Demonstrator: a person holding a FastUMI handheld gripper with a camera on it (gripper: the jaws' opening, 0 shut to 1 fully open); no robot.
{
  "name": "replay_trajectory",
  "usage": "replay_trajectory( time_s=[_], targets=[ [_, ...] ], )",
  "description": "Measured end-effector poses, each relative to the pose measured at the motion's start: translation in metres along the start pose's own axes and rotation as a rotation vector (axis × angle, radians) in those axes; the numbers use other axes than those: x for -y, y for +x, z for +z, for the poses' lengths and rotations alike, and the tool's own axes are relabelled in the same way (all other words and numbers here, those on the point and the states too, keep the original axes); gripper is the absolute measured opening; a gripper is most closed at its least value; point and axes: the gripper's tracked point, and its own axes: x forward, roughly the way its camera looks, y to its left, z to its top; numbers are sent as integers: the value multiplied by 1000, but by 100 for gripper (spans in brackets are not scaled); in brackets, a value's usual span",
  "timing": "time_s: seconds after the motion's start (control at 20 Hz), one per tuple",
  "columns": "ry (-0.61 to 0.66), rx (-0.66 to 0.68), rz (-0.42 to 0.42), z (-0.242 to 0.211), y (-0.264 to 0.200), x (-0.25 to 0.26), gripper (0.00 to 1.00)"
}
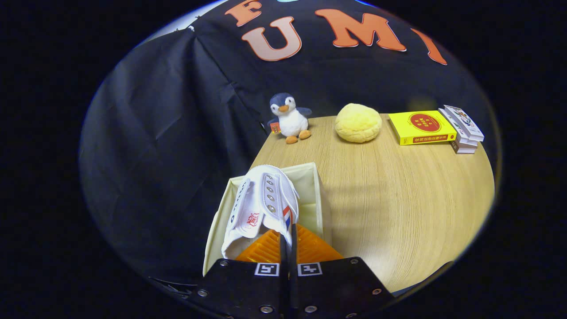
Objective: Open the storage box then place both shoes into the box .Put the left shoe in first, then the right shoe, with the right side of both shoes facing outward in a uniform manner.
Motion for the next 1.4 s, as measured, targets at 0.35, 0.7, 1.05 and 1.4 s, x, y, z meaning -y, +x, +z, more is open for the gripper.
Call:
replay_trajectory(
  time_s=[0.35,0.7,1.05,1.4],
  targets=[
    [-12,-18,-109,-9,20,11,1],
    [22,27,1,7,-1,3,7],
    [-64,290,49,86,-72,47,30],
    [-121,505,-49,137,-144,151,59]
  ],
)
